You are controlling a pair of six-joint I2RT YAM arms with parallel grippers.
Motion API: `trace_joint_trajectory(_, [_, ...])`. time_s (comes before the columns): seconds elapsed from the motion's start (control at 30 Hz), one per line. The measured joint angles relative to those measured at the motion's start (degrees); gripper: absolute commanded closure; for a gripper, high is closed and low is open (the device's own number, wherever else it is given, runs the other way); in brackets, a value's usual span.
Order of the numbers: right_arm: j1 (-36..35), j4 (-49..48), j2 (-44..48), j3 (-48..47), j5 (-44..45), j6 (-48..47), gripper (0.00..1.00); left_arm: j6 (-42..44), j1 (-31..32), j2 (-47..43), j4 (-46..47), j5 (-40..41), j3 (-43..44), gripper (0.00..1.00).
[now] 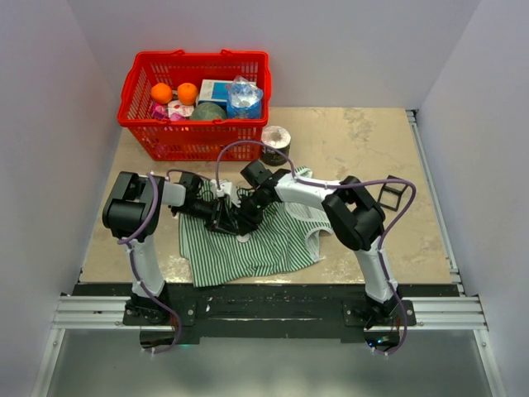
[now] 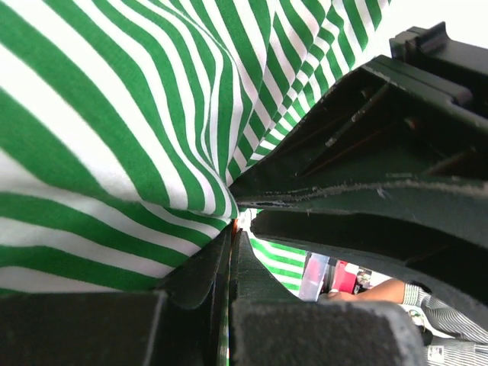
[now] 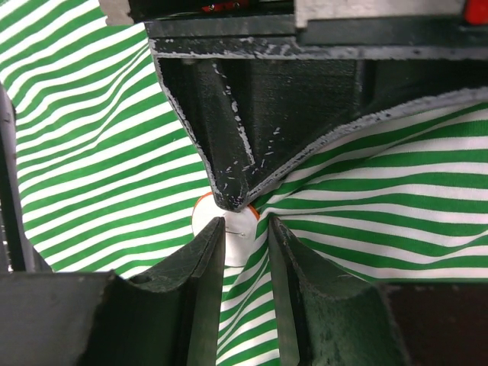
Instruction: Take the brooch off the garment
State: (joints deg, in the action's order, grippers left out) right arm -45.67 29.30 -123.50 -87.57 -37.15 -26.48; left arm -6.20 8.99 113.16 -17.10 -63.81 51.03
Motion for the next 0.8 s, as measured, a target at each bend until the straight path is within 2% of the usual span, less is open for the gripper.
trace_joint_trajectory(0.4, [-1.6,-0.4,0.7,0.1,4.6,1.1,0.71,0.0,0.0,0.2,-0.2,-0.3,0.1,1.0])
trace_joint_trajectory(0.47, [-1.6,-0.5,0.7,0.1,4.7,2.1,0.7,0.0,0.0,0.2,-0.2,-0.3,0.1,1.0])
trace_joint_trajectory(0.63, [-1.5,0.0,0.5,-0.3,3.5,2.8,0.6,0.0,0.0,0.2,-0.2,-0.4,0.1,1.0])
trace_joint_trajectory(0.8, [0.5,3.8,-1.8,-3.1,-2.6,-0.6,0.59,0.4,0.0,0.2,-0.3,-0.4,0.2,1.0])
